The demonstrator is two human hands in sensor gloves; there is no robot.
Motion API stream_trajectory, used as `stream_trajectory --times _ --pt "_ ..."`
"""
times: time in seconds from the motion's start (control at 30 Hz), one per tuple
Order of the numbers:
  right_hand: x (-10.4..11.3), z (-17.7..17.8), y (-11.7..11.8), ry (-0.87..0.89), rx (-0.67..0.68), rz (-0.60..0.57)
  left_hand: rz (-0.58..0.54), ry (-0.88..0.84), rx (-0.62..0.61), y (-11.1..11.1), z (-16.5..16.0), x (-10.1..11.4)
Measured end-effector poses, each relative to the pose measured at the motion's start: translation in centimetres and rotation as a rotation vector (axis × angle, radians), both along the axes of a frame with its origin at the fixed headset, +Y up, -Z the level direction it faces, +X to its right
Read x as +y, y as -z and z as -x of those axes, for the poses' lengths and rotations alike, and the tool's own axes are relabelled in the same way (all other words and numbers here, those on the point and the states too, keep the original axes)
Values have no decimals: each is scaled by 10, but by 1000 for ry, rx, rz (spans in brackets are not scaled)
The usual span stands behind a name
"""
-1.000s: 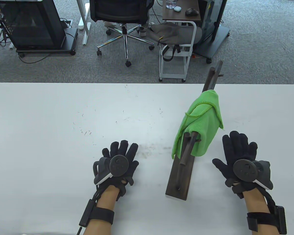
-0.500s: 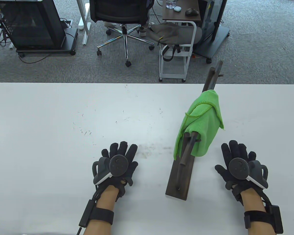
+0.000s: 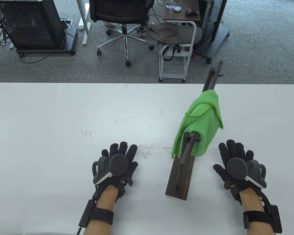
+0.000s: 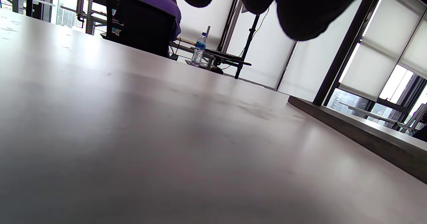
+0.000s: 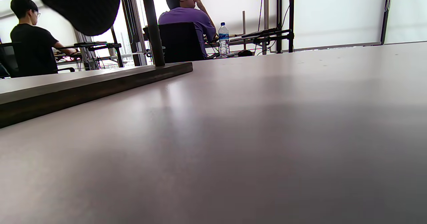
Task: Hang square towel on desktop hanging rack
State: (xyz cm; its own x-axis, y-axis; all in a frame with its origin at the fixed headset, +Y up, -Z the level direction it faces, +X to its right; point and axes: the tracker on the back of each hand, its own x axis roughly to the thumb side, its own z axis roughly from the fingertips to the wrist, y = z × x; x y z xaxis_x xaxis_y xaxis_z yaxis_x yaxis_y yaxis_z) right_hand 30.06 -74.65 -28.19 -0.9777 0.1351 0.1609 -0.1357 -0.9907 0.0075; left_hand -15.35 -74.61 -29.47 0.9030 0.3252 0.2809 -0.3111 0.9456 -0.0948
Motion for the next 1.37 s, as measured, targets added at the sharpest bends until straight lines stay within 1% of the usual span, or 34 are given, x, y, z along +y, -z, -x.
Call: stream_trajectory --times 1.03,1.37 --pt "-3 6 1 -12 8 18 9 -22 -17 0 -3 3" --pt "-4 7 0 -24 12 29 36 -22 -18 -2 -4 1"
